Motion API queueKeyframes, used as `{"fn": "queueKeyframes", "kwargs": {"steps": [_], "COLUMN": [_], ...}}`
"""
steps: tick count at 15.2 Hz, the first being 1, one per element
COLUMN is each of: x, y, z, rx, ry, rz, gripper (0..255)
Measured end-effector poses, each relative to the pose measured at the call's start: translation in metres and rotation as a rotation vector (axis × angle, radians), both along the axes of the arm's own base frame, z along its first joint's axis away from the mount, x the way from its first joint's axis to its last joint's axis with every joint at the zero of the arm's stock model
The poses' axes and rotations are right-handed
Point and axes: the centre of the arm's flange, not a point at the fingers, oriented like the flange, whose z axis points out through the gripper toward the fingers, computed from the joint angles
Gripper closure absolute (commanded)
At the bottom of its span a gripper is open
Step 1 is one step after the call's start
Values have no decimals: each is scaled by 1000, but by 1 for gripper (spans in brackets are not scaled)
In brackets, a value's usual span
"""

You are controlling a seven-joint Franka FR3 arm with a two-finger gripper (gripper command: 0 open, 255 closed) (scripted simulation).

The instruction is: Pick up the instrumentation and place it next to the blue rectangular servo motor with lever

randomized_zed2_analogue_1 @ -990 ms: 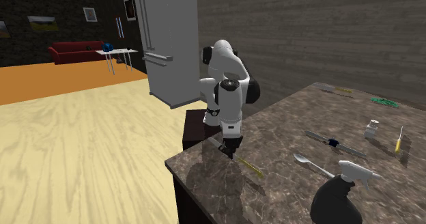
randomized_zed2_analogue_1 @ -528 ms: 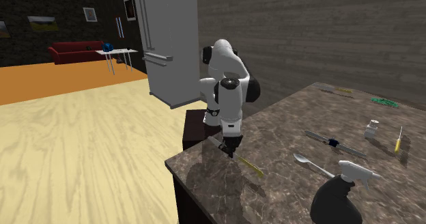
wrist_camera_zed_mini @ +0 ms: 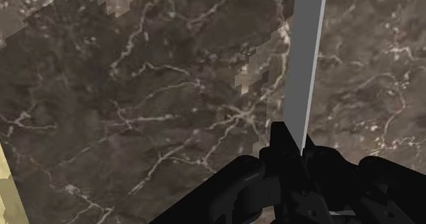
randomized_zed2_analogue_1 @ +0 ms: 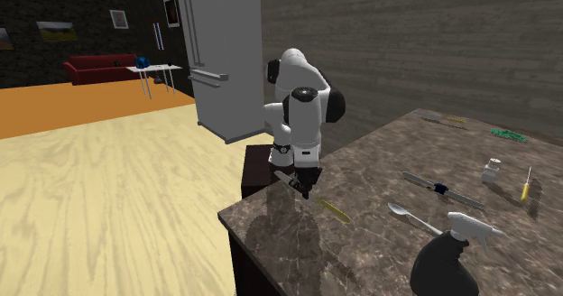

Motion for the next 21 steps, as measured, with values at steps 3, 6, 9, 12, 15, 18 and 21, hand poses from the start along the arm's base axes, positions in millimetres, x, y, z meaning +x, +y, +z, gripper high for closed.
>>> {"fn": "queueKeyframes", "kwargs": {"steps": [3,6,9,12,15,18,21], "x": [1,0,1,1,-13,-34,-54], "y": [0,-1,0,0,23,58,92], "z": [16,31,48,64,68,67,70], "rx": [0,0,0,0,0,1,1], "ry": [0,0,0,0,0,0,1], "rz": [0,0,0,0,0,1,1], "gripper": [255,255,255,255,255,255,255]}}
